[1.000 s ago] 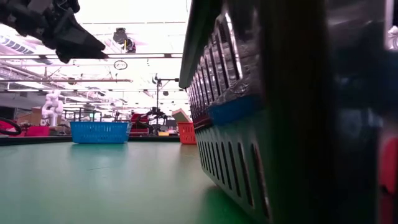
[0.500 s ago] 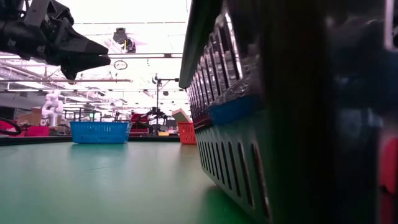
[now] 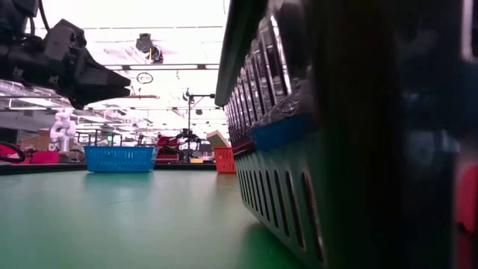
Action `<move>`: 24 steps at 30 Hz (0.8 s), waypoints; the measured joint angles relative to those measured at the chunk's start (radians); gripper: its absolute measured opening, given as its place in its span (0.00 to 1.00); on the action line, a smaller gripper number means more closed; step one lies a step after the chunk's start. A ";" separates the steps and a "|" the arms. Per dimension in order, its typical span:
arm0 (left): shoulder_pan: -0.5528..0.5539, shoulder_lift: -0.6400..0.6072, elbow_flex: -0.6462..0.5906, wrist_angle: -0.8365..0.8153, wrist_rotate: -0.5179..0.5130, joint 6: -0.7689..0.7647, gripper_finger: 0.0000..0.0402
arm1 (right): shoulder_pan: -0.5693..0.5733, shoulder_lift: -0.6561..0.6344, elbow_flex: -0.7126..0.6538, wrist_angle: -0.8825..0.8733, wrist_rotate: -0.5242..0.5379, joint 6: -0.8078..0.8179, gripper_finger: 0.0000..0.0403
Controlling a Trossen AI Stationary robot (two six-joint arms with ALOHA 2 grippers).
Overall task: Sort & place blocks by color
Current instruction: Return to Home Position
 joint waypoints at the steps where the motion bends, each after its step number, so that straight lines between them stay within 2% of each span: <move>1: 0.007 0.000 0.000 0.001 -0.025 0.012 0.46 | -0.001 0.000 0.000 -0.001 0.038 -0.023 0.53; 8: 0.076 0.000 0.000 0.003 -0.152 0.034 0.46 | -0.049 0.000 -0.001 -0.001 0.250 -0.107 0.53; 13: 0.137 0.000 0.000 0.000 -0.158 0.047 0.46 | -0.105 0.000 -0.002 -0.002 0.452 -0.137 0.53; 21: 0.239 0.000 0.000 -0.018 -0.159 -0.005 0.46 | -0.174 0.000 -0.003 -0.012 0.634 -0.133 0.53; 24: 0.271 0.000 0.000 -0.015 -0.159 -0.044 0.46 | -0.189 0.000 -0.003 -0.014 0.668 -0.105 0.53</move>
